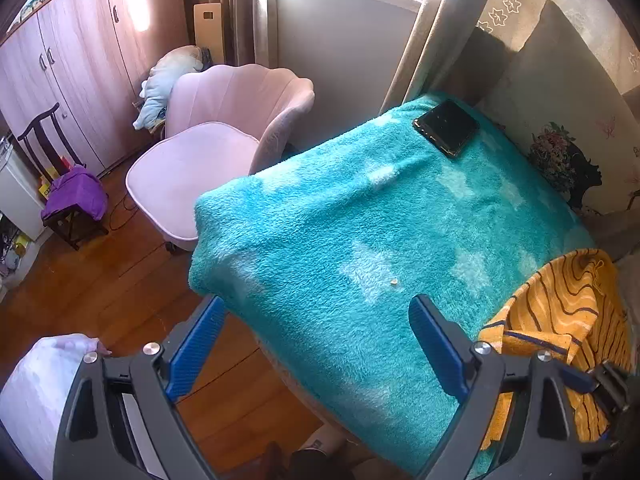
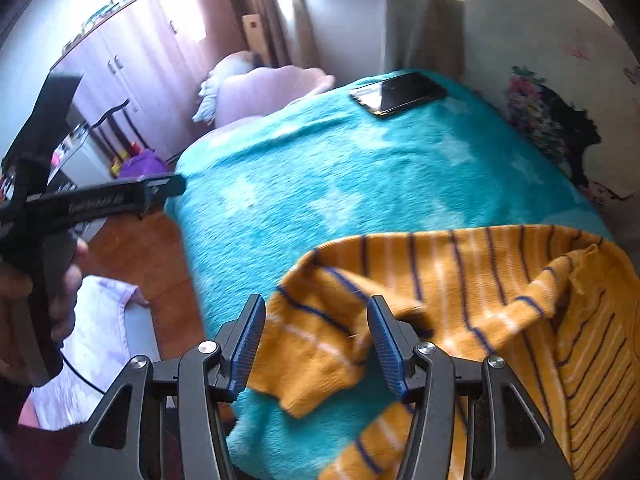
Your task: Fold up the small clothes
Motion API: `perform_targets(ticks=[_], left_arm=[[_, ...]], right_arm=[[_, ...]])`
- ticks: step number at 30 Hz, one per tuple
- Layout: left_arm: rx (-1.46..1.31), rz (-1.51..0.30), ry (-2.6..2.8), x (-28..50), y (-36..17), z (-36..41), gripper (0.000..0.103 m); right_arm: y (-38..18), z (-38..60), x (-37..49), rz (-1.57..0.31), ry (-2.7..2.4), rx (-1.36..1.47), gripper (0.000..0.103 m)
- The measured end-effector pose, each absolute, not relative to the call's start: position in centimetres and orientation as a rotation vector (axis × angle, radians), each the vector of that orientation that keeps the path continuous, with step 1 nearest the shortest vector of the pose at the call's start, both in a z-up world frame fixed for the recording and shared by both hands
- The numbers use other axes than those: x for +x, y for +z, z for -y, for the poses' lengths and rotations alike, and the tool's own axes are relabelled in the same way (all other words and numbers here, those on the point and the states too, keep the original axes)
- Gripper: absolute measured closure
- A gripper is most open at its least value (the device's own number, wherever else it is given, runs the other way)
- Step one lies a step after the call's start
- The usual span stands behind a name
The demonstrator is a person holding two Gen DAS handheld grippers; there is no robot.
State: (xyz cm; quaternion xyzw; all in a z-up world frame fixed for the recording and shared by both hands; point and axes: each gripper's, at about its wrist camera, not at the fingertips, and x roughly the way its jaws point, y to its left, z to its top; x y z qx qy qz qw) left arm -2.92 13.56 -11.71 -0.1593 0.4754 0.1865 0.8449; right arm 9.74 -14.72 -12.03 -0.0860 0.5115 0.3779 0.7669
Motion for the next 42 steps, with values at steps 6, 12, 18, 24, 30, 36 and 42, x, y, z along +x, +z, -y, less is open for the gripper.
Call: perform_targets(ticks=[6, 12, 18, 24, 30, 36, 42], left_arm=[[-0.32, -0.995, 0.381, -3.1, -11.3, -13.4, 0.01], [-0.283, -0.987, 0.332, -2.1, -10.2, -11.5, 0.01], [-0.224, -0.945, 0.23, 0.1, -8.0, -7.2, 0.01], [-0.157, -0.93, 0.111, 1.6, -6.9, -1.3, 0.01], [-0.071, -0.958, -0.019, 2.4, -7.6, 5.3, 0.01], [-0.024, -1.022, -0.121, 2.8, -9.5, 10.2, 0.01], [0.041, -1.085, -0.188, 3.8, -13.0, 14.1, 0.01]], right_arm=[[-16.5, 12.2, 9.2, -1.179, 0.699, -0.29, 0.081], [-9.8, 17.9, 12.4, -1.105, 0.672, 0.0, 0.099], [-1.0, 33.2, 14.8, -0.905, 0.507, 0.363, 0.099], [-1.9, 51.3, 12.0, -0.862, 0.168, 0.564, 0.099], [-9.0, 61.9, 8.7, -1.006, -0.191, 0.483, 0.097], [-12.0, 66.4, 4.6, -1.041, -0.374, 0.478, 0.066], [-13.5, 66.4, 2.2, -1.053, -0.333, 0.507, 0.062]])
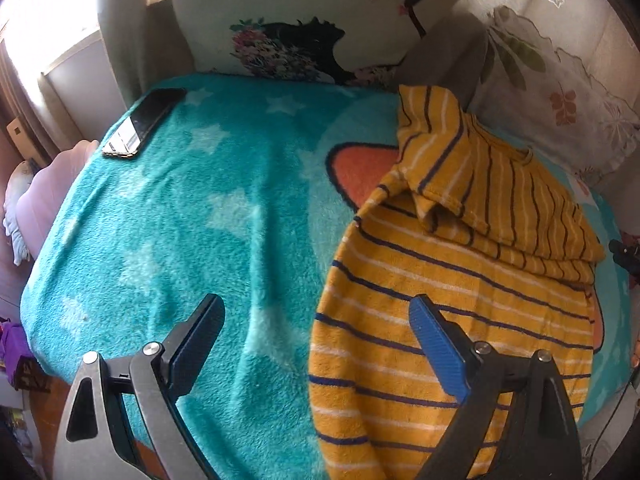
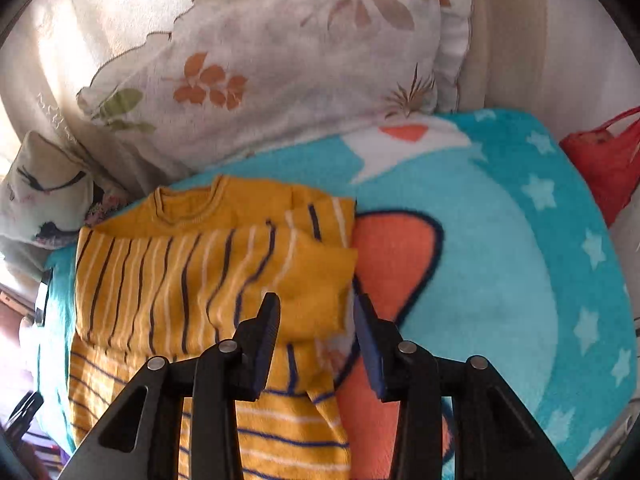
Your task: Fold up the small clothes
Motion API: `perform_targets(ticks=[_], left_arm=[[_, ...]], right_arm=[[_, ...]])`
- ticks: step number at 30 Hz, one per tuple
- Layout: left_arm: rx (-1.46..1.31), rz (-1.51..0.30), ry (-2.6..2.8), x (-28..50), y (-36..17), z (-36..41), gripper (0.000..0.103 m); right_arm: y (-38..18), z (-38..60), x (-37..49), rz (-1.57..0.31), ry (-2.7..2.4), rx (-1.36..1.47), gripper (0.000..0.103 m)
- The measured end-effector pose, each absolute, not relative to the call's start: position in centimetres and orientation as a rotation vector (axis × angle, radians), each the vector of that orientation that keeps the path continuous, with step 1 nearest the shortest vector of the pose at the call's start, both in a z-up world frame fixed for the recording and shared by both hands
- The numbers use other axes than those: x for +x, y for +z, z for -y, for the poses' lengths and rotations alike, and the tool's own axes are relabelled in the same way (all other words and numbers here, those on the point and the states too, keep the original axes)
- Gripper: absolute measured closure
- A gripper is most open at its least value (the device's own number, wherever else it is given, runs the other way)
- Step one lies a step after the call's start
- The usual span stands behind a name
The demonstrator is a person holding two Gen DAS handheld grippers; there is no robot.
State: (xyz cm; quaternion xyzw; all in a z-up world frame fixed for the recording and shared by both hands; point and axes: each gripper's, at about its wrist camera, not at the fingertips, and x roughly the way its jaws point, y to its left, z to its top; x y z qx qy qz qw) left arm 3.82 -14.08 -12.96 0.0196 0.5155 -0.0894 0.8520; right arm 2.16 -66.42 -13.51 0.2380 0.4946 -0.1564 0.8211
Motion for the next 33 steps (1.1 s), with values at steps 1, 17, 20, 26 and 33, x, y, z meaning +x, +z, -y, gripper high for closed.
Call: perform_targets(ticks=[1, 17, 20, 26, 33], left_arm=[[0.053, -1.1, -0.19, 4.1, -13.6, 14.6, 0.01], [0.087, -1.117, -0.441, 15.0, -13.6, 22.4, 0.01], [0.109, -1.146, -0.472, 17.3, -14.3, 24.9, 0.015], [0.052, -1.254, -0.46, 20.7, -16.2, 24.9, 0.072], [-0.042, -1.265, -0.464, 21.8, -17.0, 21.5, 0.055]], right_arm=[[-13.7, 66.3, 2.0, -1.054, -0.326, 0.513, 0.062], [-16.8, 65.1, 0.5, -1.024, -0.348, 0.687, 0.053], [-16.5, 64.5, 0.9, -1.008, -0.36, 0.702, 0.052], [-16.1, 63.1, 0.6, -1.037, -0.393, 0.644, 0.052], [-16.0, 64.4, -1.6, -1.028, -0.48, 0.685, 0.052]])
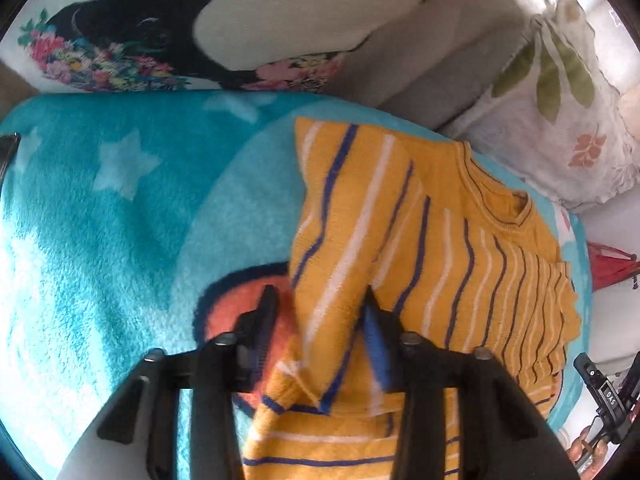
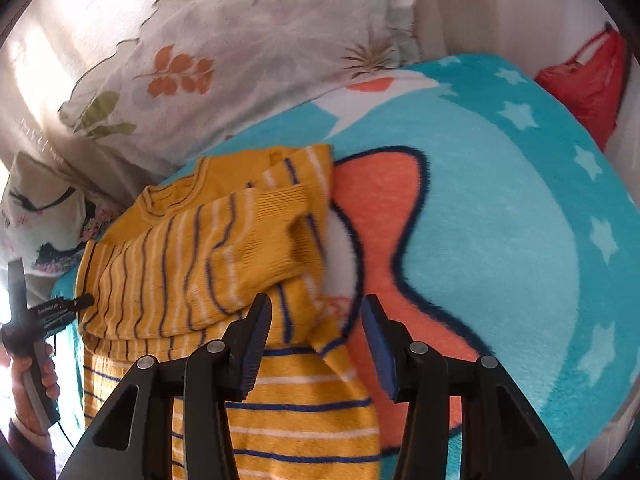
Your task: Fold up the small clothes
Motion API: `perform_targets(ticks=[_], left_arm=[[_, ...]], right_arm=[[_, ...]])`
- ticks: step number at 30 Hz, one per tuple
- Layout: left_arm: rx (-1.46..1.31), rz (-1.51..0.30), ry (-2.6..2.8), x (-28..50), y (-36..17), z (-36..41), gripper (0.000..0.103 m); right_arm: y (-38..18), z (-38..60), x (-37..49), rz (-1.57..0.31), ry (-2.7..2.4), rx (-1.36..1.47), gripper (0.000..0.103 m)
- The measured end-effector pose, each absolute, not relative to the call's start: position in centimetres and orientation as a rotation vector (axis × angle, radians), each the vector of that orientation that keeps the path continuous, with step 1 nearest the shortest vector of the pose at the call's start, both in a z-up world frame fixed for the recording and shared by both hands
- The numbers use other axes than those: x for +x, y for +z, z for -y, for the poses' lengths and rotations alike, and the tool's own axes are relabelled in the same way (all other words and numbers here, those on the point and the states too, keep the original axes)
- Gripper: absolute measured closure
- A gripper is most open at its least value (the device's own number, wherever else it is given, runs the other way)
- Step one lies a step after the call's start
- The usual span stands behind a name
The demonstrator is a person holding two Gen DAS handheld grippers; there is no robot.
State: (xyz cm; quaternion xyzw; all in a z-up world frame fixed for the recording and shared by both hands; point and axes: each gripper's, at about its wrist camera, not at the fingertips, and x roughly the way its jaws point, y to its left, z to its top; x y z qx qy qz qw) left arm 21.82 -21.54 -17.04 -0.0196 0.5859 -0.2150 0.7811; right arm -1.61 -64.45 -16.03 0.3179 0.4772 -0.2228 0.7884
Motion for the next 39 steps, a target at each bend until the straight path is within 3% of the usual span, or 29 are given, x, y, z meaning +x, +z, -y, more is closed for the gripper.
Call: perform_targets(ticks=[3, 7, 15, 20, 24, 31, 36, 39], left_arm=[[-0.016, -1.236, -0.483, 21.2, -16.6, 21.0, 0.047], [0.024, -1.18, -0.477, 19.5, -15.4, 19.9, 0.024], [-0.087, -1.331, -0.62, 14.4, -17.9, 16.5, 0.023], [-0.093, -1.3, -0.616, 10.3, -18.3, 14.9, 0.023], [-0.079, -1.293, -0.665, 7.2, -18.6, 14.4, 0.0], [-0.079, -1.345, -0.664, 2.7, -18.7, 13.7, 0.0], [-0.359, -1.437, -0.75, -0.3, -19.6, 11.7, 0.0], [-0.389, -1.436, -0.749, -2.1, -19.7, 11.9, 0.002]], right_arm=[[-16.4, 64.5, -2.6, -1.042, -0.5, 0.706, 0.052], [-17.3, 63.5, -4.2, -1.074, -0.485, 0.737, 0.052], [-19.4, 60.6, -6.5, -1.1, -0.434, 0.84, 0.052], [-20.0, 59.7, -7.7, -1.103, -0.303, 0.98, 0.052], [-20.6, 58.7, -9.6, -1.102, -0.218, 1.072, 0.052], [-21.0, 56.3, -12.3, -1.131, -0.076, 1.145, 0.052], [-21.2, 54.9, -14.2, -1.141, -0.012, 1.18, 0.052], [-21.3, 54.0, -15.0, -1.155, 0.026, 1.172, 0.052]])
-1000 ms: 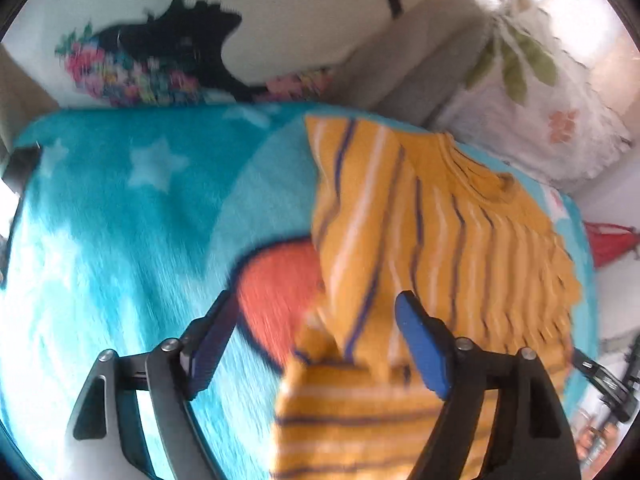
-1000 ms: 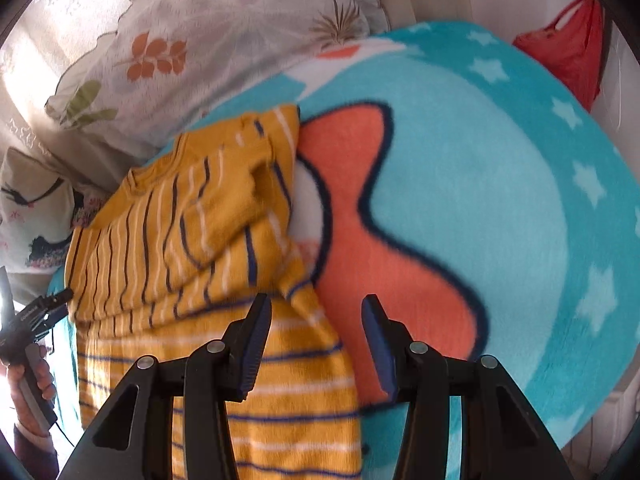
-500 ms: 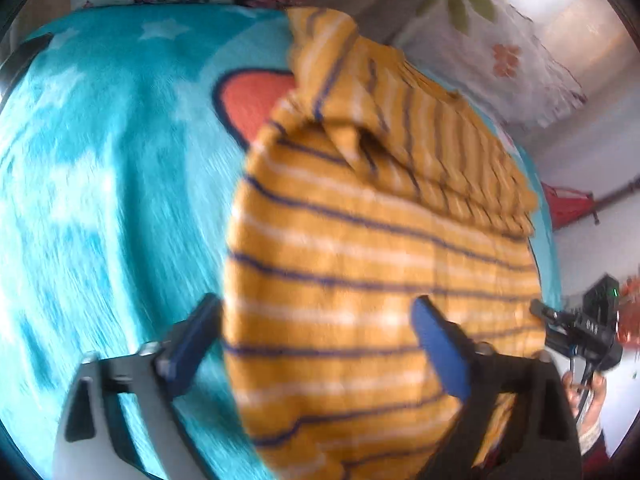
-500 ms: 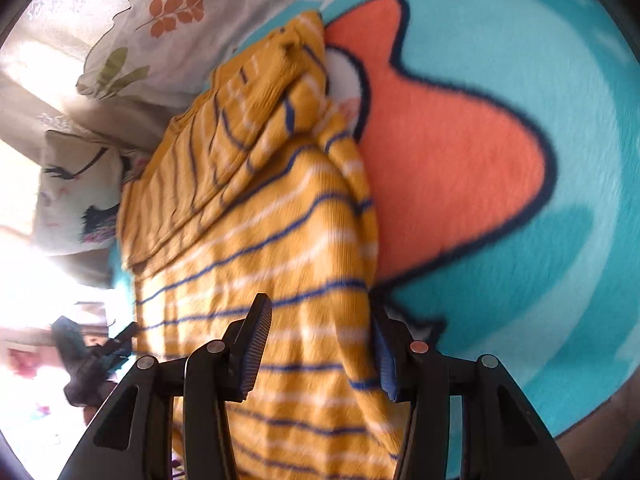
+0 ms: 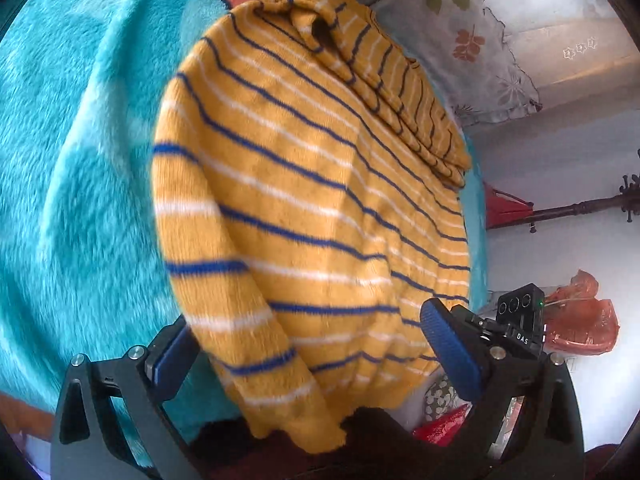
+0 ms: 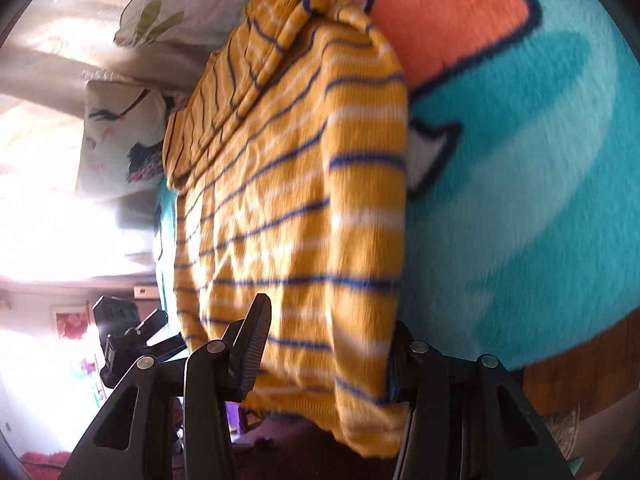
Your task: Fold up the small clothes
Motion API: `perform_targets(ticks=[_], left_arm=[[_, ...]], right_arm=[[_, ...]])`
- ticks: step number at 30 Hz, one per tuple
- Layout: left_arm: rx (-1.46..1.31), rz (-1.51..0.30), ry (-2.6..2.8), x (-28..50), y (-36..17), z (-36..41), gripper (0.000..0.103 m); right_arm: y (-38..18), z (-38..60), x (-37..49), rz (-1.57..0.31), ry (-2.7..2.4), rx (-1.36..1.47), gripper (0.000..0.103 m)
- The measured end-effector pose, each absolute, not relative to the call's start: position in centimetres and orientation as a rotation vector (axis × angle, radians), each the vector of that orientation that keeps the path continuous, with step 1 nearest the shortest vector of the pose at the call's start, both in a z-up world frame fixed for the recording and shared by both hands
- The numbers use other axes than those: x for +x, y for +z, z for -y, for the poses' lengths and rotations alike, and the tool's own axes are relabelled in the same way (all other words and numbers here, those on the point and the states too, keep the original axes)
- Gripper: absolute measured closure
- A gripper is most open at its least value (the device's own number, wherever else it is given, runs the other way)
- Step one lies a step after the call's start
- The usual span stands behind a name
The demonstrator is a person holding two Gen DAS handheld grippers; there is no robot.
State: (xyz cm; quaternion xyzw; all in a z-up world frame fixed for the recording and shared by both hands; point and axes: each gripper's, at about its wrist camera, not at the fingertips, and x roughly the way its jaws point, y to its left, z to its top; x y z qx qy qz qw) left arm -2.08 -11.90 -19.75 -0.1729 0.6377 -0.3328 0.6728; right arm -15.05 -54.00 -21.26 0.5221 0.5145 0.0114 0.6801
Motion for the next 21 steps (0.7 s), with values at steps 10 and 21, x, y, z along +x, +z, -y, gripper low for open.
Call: perform_targets(ticks=[10, 21], left_arm=[[-0.278, -1.454, -0.598, -3.9, -19.7, 12.5, 0.078], [-0.306, -1.446, -0.548, -5.0, -19.4, 11.7, 0.084]], right_arm=[[-20.7, 51.1, -15.6, -1.27, 0.123, 1.007, 0.052], [-23.2, 48.3, -15.4, -1.419, 0.246, 0.926, 0.09]])
